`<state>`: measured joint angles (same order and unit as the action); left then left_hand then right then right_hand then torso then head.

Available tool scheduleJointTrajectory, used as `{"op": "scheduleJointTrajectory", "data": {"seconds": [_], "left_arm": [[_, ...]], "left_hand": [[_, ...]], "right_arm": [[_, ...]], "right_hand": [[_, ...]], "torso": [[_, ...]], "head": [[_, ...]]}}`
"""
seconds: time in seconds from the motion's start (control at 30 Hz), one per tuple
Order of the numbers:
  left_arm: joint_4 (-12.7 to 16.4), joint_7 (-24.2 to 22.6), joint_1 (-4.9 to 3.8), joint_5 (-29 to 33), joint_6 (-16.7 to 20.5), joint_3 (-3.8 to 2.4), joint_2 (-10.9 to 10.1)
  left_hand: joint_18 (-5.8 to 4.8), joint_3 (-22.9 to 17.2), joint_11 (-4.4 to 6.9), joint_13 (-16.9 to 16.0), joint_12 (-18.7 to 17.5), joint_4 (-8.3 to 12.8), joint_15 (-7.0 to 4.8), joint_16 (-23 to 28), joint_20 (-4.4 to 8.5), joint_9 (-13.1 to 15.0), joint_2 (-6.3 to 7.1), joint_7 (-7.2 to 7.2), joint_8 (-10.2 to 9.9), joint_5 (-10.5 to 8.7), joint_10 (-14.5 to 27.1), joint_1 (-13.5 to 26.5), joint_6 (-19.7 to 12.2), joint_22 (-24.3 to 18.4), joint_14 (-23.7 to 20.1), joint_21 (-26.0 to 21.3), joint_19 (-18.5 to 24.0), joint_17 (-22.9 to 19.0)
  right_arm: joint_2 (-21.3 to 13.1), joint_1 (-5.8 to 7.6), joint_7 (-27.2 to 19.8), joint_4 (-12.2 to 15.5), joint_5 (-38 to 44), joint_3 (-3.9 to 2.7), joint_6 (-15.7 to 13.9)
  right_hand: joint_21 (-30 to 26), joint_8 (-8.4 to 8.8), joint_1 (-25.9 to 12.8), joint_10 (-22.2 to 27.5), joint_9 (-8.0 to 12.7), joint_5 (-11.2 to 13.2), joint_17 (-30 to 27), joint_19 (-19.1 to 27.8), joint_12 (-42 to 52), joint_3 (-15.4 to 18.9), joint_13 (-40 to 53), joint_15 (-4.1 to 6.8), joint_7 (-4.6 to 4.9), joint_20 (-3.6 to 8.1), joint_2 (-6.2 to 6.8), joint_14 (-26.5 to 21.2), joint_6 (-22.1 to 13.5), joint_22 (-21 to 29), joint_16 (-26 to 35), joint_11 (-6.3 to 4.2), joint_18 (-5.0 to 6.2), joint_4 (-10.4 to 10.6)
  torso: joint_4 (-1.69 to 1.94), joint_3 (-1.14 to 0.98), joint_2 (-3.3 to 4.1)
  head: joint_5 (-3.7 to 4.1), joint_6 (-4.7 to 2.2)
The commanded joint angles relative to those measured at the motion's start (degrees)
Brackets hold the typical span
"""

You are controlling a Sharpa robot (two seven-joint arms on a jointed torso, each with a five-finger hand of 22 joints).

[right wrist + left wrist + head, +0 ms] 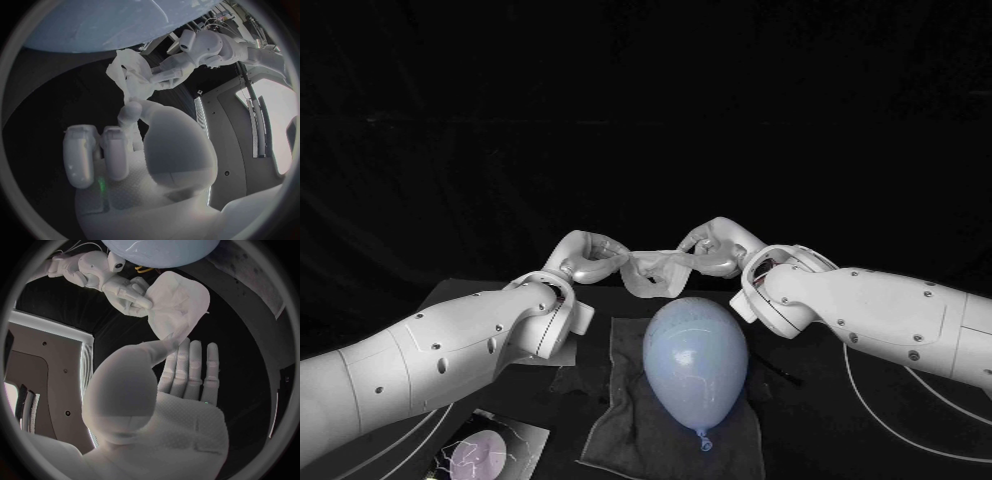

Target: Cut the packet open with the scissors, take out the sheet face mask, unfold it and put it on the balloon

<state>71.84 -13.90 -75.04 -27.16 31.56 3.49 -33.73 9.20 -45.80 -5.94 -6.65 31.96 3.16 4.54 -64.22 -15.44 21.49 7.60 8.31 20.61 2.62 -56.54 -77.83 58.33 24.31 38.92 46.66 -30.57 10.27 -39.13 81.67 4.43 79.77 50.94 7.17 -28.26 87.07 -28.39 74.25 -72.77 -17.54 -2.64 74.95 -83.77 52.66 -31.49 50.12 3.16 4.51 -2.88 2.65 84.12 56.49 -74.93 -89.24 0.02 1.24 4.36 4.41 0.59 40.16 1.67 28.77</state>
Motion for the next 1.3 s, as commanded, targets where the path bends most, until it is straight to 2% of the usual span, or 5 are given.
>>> {"op": "scheduleJointTrajectory", "data": {"seconds": [0.03,0.43,0.77,1.1,1.3], "left_arm": [[-0.12,-0.69,-0.04,1.26,0.7,-0.06,-0.02],[-0.22,-0.72,-0.06,2.79,1.77,-0.08,-0.26],[0.14,-0.51,-0.22,2.76,1.15,-0.12,0.13],[0.56,-1.17,-0.43,3.41,-0.9,-0.19,0.2],[0.79,-2.35,-1.13,7.35,-4.75,-0.28,0.24]], "left_hand": [[0.02,-0.92,-0.1,-0.18,0.31,0.49,-0.03,0.15,-0.01,8.85,-0.02,0.04,-0.23,0.27,-0.14,1.03,0.39,0.42,0.23,0.66,0.63,0.13],[0.23,-3.73,-0.13,-0.75,0.64,2.77,-0.04,0.03,-0.32,10.16,-0.1,0.01,-0.49,0.56,-0.04,3.55,0.58,1.63,0.21,2.35,1.86,0.37],[0.26,-4.1,-0.14,-0.85,0.69,3.05,-0.04,0.0,-0.39,10.42,-0.18,0.02,-0.54,0.61,0.0,3.96,0.58,1.82,0.2,2.62,2.05,0.42],[0.13,-4.39,-0.31,-1.0,0.61,3.15,0.15,0.08,-0.58,11.02,-0.78,0.15,-0.71,0.44,0.44,4.47,0.16,2.09,-0.24,2.92,2.68,0.46],[-2.38,-5.38,-1.28,-0.72,-1.07,1.81,2.26,5.71,-1.16,15.23,-2.22,0.92,-0.27,0.39,1.7,6.02,-1.96,-0.9,-5.72,-2.8,7.86,-1.86]], "right_arm": [[-0.29,0.09,1.42,0.05,2.42,-0.02,3.92],[-0.78,0.18,2.69,-0.04,3.49,0.05,7.95],[-0.57,0.19,3.04,-0.09,3.46,0.08,7.48],[-0.36,0.19,3.14,-0.42,2.82,0.13,7.32],[0.07,0.19,3.2,-1.03,2.72,0.16,7.31]], "right_hand": [[-0.06,-0.18,-0.61,0.05,-0.2,-0.15,13.77,-4.9,-0.69,0.3,-0.4,0.28,-0.14,0.16,0.15,5.42,0.38,-14.14,-0.02,0.02,-0.53,0.08],[-0.78,-0.2,-0.89,0.58,-0.21,-0.15,13.27,-4.55,-1.97,0.98,-1.25,0.23,-0.14,0.11,1.01,5.24,-0.05,-13.9,0.3,0.05,-0.36,-0.13],[-1.76,-0.24,-0.87,1.14,-0.2,-0.14,12.48,-4.08,-3.03,2.28,-1.8,0.2,-0.05,0.08,2.66,4.94,-0.41,-13.59,0.81,0.13,-0.13,-0.71],[-4.16,2.53,-1.14,3.05,1.31,-0.14,10.91,-2.91,-4.38,5.12,-2.04,-0.9,1.8,-0.66,5.79,4.24,-3.46,-12.83,1.92,1.52,0.39,-0.56],[-4.5,3.46,-0.26,3.48,1.86,-0.14,10.75,-2.74,-4.46,5.38,-1.81,-1.23,2.25,-1.01,6.01,4.15,-3.81,-12.73,2.07,1.89,0.47,-0.84]], "torso": [[0.04,0.0,0.0],[0.06,0.03,0.01],[0.03,0.01,0.02],[0.02,0.0,0.04],[0.03,0.01,0.0]], "head": [[-0.02,-0.07],[0.2,-0.18],[0.02,-0.26],[0.07,-0.3],[0.12,-0.4]]}}
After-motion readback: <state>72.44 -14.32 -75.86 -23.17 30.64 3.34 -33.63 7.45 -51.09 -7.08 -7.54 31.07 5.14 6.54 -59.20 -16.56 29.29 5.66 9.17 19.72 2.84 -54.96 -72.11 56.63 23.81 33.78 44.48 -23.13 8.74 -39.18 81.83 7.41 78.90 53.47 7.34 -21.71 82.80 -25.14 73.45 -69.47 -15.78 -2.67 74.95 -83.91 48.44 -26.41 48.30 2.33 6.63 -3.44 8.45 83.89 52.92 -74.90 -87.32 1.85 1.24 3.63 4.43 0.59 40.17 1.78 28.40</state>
